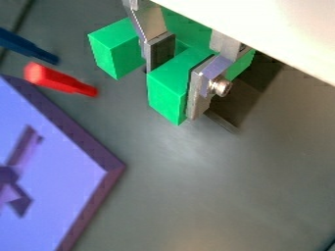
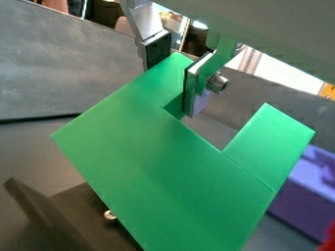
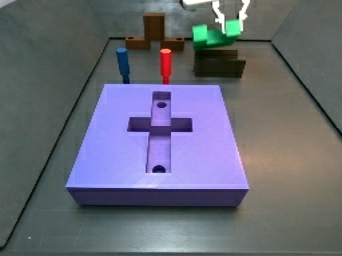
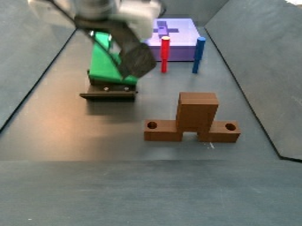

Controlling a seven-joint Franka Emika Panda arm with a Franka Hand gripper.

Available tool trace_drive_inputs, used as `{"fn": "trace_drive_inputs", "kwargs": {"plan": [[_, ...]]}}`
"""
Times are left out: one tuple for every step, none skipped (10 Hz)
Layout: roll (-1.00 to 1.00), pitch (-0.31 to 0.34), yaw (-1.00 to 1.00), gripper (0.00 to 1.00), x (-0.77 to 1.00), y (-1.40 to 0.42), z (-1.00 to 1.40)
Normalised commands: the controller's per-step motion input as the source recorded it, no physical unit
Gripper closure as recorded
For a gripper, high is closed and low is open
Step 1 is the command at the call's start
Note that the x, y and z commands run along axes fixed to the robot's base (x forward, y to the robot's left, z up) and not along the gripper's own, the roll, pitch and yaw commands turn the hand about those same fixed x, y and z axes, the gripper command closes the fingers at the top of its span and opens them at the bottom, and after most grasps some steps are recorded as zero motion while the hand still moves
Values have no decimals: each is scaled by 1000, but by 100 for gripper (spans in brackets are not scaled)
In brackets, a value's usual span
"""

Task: Pick up the green object. Move up. Place the green object on the fixture. Regrasp the green object. Move to above the board. Insert the green object.
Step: Place the green object on the fixture.

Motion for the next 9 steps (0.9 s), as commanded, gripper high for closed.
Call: {"fn": "trace_drive_inputs", "kwargs": {"plan": [[0, 374, -117, 100, 486, 0, -340], [0, 591, -143, 100, 466, 0, -306], [-146, 691, -200, 100, 386, 0, -314], [-223, 674, -183, 100, 383, 0, -320], [-217, 540, -109, 100, 363, 0, -229], [-260, 271, -86, 100, 331, 40, -194], [-400, 0, -83, 100, 391, 180, 0], [-500, -189, -97, 100, 311, 306, 0], [-534, -200, -83, 100, 329, 343, 57]]}}
